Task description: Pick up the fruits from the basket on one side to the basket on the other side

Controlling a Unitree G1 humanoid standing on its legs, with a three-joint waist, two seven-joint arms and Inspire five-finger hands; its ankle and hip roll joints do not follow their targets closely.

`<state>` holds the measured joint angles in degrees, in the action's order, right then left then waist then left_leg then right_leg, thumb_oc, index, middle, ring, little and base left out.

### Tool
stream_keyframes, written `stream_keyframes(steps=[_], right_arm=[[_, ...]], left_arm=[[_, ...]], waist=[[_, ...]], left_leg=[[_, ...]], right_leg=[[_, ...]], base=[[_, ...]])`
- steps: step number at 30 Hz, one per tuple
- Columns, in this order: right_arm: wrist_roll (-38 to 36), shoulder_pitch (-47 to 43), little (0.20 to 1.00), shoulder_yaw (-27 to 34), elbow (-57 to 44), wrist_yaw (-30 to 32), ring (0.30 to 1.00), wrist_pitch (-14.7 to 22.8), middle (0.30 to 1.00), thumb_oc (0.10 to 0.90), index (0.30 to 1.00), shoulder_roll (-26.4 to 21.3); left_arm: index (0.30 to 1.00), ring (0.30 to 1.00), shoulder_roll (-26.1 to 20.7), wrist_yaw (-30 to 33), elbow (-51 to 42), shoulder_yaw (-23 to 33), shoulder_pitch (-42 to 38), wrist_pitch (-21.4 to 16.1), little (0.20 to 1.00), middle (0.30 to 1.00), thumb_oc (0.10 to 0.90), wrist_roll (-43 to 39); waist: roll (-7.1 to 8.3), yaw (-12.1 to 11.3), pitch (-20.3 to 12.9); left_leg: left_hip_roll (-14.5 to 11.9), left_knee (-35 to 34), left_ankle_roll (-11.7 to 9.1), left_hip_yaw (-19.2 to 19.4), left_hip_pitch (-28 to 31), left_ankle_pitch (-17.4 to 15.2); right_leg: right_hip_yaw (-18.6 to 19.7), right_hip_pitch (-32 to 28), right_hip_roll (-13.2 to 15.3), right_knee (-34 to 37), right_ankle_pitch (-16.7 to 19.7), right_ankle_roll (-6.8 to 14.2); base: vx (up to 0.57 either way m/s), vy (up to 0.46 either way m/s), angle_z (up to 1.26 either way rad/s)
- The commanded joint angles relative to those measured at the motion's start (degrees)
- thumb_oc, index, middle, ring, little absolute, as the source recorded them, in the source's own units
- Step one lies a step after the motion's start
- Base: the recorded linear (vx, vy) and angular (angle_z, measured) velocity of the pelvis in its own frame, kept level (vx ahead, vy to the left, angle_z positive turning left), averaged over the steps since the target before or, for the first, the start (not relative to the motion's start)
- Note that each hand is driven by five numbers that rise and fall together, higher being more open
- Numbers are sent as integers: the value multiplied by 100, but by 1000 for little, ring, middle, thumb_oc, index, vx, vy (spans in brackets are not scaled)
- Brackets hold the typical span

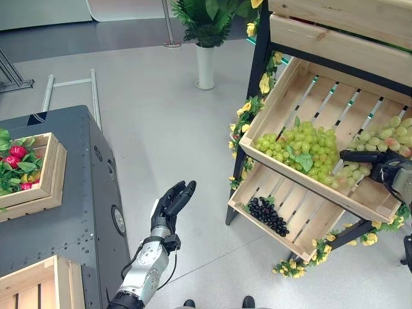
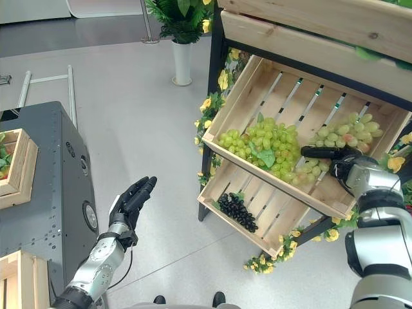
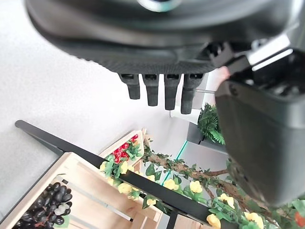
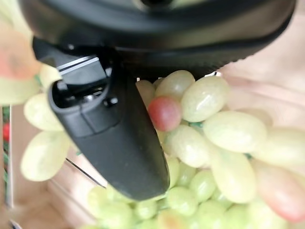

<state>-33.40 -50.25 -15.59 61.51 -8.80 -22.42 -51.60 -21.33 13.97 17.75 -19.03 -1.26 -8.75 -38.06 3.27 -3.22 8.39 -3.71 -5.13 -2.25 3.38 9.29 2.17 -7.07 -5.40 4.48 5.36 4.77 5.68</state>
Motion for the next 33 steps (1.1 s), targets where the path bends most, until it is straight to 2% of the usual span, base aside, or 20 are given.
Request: stream_keyframes(steps=[1, 2, 3, 6, 9, 17, 23, 29, 31, 33], right_arm=[[1613, -1437, 300, -940, 333, -116, 300, 619, 300, 400, 300, -1112], [1874, -1576, 566, -1174, 312, -156, 566, 619, 566, 577, 566, -1135], [2123, -1739, 900, -1370, 303, -217, 900, 578, 900, 800, 900, -1125], [2385, -2101, 900, -1865, 295, -343, 900, 541, 900, 800, 900, -1119], [2568, -2310, 900, -2133, 191, -231, 900, 692, 900, 800, 900, -1097], [2530, -2321, 900, -2170, -436, 139, 900, 680, 900, 800, 900, -1073], [1851, -1992, 900, -1817, -954, 497, 900, 809, 900, 800, 900, -1069], [1258, -1333, 900, -1168, -1578, 1053, 900, 1043, 900, 800, 900, -934], [1114, -1072, 900, -940, -1863, 1294, 900, 1208, 900, 800, 900, -863], [1102, -673, 900, -613, -2289, 1692, 900, 1533, 900, 800, 900, -746]], left_arm=[[900, 900, -208, 13, -122, -299, -906, -402, 900, 900, 800, -13], [900, 900, -213, 28, -133, -317, -902, -409, 900, 900, 800, -9], [900, 900, -205, 13, -135, -312, -899, -411, 900, 900, 800, 0], [900, 900, -230, -58, -144, -295, -887, -408, 900, 900, 800, -6], [900, 900, -285, -101, -210, -283, -877, -379, 900, 900, 800, -44], [900, 900, -320, -243, -307, -251, -774, -403, 900, 900, 800, -83], [900, 900, -322, -301, -309, -231, -736, -446, 900, 900, 800, -122], [900, 900, -318, -315, -316, -210, -722, -474, 900, 900, 800, -177], [900, 900, -312, -330, -311, -192, -707, -500, 900, 900, 800, -175], [900, 900, -305, -318, -338, -181, -702, -514, 900, 900, 800, -180]], waist=[[286, -184, -287], [295, -195, -284], [292, -198, -281], [290, -213, -292], [276, -214, -306], [224, -142, -352], [179, -45, -370], [104, 56, -379], [85, 88, -371], [52, 128, -363]], left_leg=[[326, 13, 208, 141, -48, -588], [323, 13, 204, 140, -56, -577], [325, 13, 205, 134, -64, -571], [329, 13, 205, 134, -77, -566], [327, 13, 202, 145, -66, -563], [336, 13, 209, 200, -45, -584], [326, 13, 209, 263, -16, -607], [316, 13, 211, 316, 3, -634], [310, 13, 211, 333, 13, -640], [310, 13, 215, 347, 12, -651]], right_leg=[[-396, -354, -212, -36, -484, -279], [-404, -353, -212, -36, -483, -278], [-406, -348, -212, -36, -483, -278], [-416, -343, -209, -36, -486, -272], [-420, -352, -202, -36, -486, -261], [-354, -346, -193, -36, -492, -256], [-285, -346, -189, -36, -499, -252], [-237, -336, -178, -36, -507, -255], [-216, -331, -176, -36, -505, -258], [-195, -321, -175, -36, -509, -259]], base=[[-40, -17, 0], [-41, -11, 0], [-40, -4, 1], [-43, 3, 1], [-22, 4, 0], [0, 0, 0], [-4, 9, -2], [0, 0, 0], [0, 0, 0], [0, 0, 0]])
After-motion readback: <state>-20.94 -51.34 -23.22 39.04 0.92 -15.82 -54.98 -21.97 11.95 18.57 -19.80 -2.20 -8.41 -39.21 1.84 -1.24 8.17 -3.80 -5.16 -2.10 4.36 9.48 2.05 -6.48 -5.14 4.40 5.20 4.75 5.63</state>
